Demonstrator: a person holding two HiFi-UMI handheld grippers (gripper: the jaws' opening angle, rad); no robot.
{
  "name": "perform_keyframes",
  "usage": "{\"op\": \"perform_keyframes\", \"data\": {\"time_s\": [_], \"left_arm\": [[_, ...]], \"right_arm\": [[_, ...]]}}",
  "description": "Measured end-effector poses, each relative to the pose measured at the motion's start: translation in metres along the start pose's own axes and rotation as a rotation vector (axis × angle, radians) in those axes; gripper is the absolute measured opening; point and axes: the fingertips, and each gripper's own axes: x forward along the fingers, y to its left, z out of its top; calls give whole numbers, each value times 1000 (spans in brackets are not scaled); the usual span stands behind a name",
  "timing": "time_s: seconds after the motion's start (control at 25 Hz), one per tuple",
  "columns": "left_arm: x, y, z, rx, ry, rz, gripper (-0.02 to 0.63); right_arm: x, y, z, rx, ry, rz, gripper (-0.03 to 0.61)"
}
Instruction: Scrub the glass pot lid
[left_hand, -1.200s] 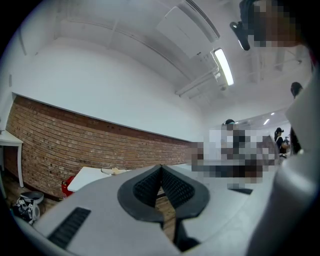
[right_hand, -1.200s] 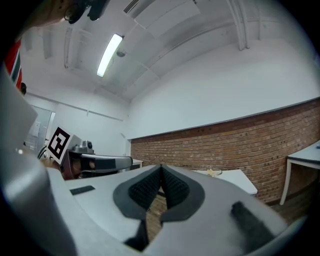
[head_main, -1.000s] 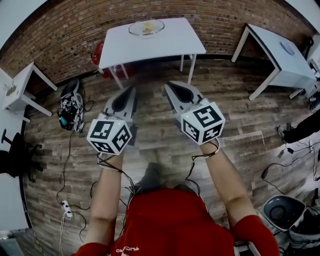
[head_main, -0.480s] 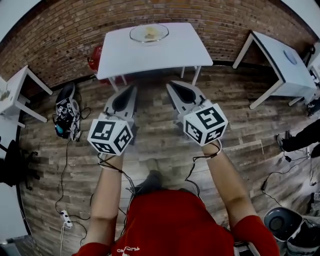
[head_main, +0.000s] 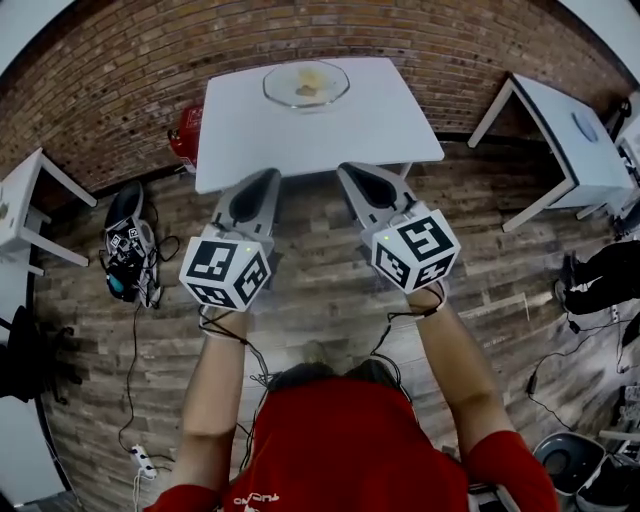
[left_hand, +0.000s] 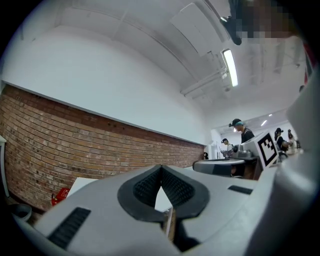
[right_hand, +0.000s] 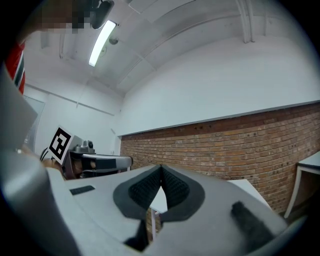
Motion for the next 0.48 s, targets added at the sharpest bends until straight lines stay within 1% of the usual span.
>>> {"op": "perform_keyframes", "data": {"time_s": [0.2, 0.48], "left_arm": [[29, 37, 2, -24, 0, -11, 18], [66, 68, -4, -43, 5, -20, 18]], "right_arm": [[35, -20, -4, 6, 14, -19, 29], [69, -50, -8, 2, 23, -37, 29]]}}
